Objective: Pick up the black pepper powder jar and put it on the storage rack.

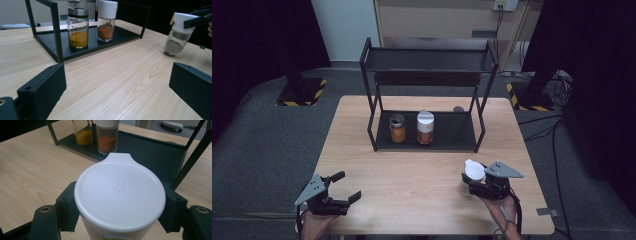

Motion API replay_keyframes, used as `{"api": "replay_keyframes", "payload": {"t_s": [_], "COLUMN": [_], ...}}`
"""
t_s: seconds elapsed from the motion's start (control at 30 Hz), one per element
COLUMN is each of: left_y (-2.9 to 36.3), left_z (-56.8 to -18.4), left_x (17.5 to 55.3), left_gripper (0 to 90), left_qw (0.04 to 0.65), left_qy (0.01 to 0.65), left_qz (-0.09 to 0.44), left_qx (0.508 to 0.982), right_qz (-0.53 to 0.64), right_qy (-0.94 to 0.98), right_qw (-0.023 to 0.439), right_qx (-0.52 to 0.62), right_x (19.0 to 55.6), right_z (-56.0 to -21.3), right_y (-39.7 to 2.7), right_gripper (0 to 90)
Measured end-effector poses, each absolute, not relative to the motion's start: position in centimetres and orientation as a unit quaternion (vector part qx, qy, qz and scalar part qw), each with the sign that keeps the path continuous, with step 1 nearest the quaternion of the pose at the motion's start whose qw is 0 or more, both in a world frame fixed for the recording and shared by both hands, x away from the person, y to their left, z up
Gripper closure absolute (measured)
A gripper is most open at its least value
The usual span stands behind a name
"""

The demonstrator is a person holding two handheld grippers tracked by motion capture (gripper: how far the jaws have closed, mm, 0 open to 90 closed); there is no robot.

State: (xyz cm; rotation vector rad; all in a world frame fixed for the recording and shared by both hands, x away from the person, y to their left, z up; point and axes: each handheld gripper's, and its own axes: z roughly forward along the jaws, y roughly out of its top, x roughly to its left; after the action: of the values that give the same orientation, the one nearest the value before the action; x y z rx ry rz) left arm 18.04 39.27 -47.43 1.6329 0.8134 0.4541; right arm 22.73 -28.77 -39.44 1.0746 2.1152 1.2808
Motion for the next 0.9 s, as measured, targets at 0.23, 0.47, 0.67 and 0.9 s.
{"api": "replay_keyframes", "payload": {"t_s": [0.23, 0.47, 0.67, 0.9], "left_y": [39.3, 39.3, 39.3, 39.3], "left_z": [-47.4, -47.5, -47.5, -47.5], "left_x": [18.1, 18.0, 18.1, 18.1], "left_gripper": [0.4, 0.4, 0.4, 0.4], "left_qw": [0.59, 0.59, 0.591, 0.591], "left_qy": [0.35, 0.351, 0.351, 0.351], "left_qz": [0.195, 0.194, 0.194, 0.194], "left_qx": [0.701, 0.701, 0.7, 0.7], "right_qz": [0.464, 0.464, 0.464, 0.463], "right_qy": [0.766, 0.767, 0.767, 0.771], "right_qw": [0.225, 0.223, 0.223, 0.222], "right_qx": [0.384, 0.382, 0.383, 0.377], "right_x": [23.0, 23.8, 24.6, 25.8], "right_z": [-38.1, -36.6, -35.2, -33.6], "right_y": [-28.5, -28.2, -27.9, -27.4], "right_gripper": [30.9, 30.9, 30.9, 30.9]}}
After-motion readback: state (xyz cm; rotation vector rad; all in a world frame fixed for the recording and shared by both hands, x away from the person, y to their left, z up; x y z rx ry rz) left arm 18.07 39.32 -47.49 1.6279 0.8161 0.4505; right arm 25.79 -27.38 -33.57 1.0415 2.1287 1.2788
